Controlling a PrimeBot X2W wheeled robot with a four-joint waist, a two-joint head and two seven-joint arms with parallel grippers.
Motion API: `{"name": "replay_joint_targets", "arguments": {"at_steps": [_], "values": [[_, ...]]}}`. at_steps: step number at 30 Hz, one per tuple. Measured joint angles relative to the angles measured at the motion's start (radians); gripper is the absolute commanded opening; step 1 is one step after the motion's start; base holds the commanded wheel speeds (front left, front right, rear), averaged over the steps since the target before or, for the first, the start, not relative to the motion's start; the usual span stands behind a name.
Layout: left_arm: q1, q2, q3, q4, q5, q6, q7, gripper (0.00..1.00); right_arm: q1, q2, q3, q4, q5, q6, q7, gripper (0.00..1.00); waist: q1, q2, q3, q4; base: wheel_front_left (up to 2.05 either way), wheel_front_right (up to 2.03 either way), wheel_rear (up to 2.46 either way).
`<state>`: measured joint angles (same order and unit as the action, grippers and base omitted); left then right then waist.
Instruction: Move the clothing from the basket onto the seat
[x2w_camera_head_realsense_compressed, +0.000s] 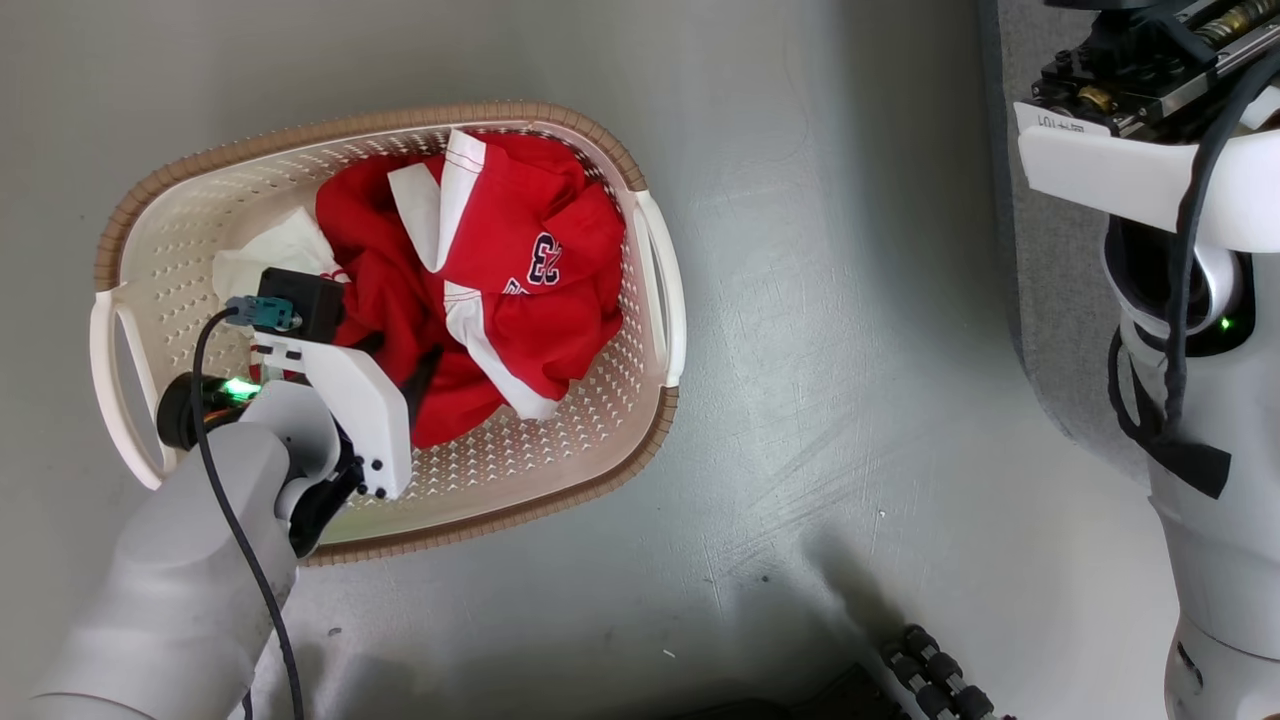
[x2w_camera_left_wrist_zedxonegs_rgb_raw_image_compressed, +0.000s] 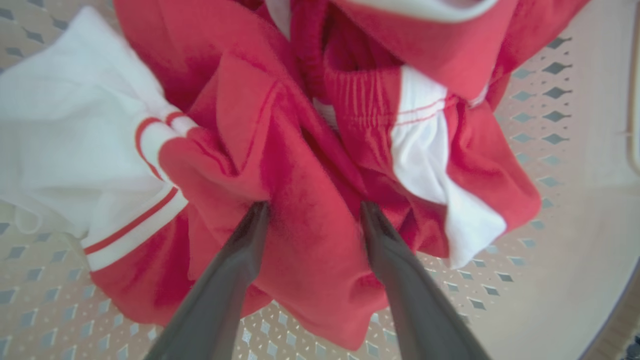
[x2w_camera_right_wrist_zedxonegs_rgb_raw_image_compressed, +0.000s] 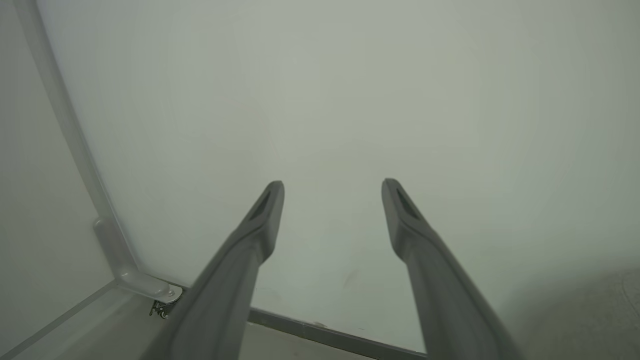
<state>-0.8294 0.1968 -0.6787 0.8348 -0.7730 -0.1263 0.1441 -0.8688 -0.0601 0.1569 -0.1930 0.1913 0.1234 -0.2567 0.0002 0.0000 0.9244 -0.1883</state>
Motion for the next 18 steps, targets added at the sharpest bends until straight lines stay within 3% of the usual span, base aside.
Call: {"name": "replay_joint_targets", "arguments": {"at_steps": [1,2,18], "values": [[-0.002,0.003,-0.002,0.000,0.000,0.000,0.000,0.05,0.000,0.000,0.000,0.000,0.004,0.000,0.000,1.00,0.0000,0.0000,0.002,-0.001,0.00,0.00,0.00],[-0.003,0.006,-0.004,-0.001,-0.002,0.000,0.000,0.00,0.000,0.000,0.000,0.000,0.005,0.000,0.000,1.00,0.0000,0.0000,0.003,-0.003,0.00,0.00,0.00],[-0.011,0.004,-0.028,-0.006,-0.054,0.000,-0.005,0.00,-0.003,0.000,-0.007,0.016,0.003,0.000,0.000,1.00,0.0000,0.0000,-0.018,0.003,0.00,0.00,0.00]]}}
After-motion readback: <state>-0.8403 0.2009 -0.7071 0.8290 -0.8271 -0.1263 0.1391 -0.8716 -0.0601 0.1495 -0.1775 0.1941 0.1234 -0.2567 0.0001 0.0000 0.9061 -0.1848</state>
